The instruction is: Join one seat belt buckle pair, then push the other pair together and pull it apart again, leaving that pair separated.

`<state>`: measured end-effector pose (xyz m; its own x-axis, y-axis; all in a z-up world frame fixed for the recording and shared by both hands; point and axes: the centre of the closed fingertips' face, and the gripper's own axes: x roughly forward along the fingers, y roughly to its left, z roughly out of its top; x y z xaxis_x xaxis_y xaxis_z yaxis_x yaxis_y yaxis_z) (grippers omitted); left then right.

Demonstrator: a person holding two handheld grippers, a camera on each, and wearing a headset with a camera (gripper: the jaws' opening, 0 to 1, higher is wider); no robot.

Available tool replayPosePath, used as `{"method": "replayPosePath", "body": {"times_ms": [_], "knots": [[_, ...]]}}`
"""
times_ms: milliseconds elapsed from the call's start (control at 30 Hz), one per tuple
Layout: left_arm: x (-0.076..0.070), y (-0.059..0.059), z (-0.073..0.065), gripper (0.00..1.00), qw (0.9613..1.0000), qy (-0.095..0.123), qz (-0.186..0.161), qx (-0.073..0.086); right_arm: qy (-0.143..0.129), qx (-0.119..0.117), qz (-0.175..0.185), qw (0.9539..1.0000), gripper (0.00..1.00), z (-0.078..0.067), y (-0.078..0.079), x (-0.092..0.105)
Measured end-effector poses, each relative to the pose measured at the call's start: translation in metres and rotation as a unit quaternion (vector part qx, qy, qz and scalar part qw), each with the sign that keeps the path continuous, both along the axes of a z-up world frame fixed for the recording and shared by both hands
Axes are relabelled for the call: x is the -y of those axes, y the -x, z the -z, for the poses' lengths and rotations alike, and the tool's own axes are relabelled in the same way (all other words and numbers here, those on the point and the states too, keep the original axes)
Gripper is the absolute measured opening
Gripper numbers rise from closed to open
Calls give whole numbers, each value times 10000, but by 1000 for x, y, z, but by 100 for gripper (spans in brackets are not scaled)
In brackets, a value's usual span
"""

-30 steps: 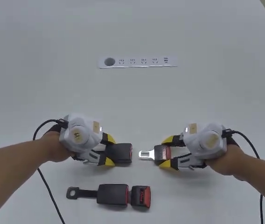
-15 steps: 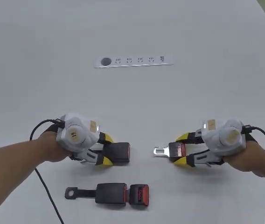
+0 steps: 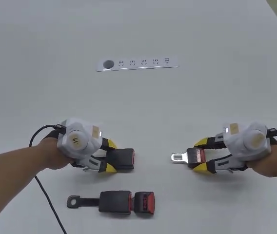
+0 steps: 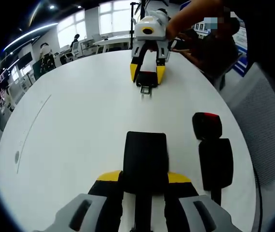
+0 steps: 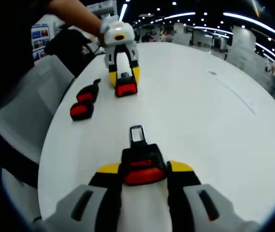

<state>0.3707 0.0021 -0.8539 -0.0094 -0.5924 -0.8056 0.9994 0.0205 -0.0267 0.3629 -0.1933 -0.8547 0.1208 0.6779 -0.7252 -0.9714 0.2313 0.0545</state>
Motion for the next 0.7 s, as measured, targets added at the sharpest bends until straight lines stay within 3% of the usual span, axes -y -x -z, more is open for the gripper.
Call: {"method": "replayPosePath", "body": {"times_ms": [700], "knots": [[0,-1,0,34,9999,-115,57,30,89,3,129,9999,37,-7,7,26]]}}
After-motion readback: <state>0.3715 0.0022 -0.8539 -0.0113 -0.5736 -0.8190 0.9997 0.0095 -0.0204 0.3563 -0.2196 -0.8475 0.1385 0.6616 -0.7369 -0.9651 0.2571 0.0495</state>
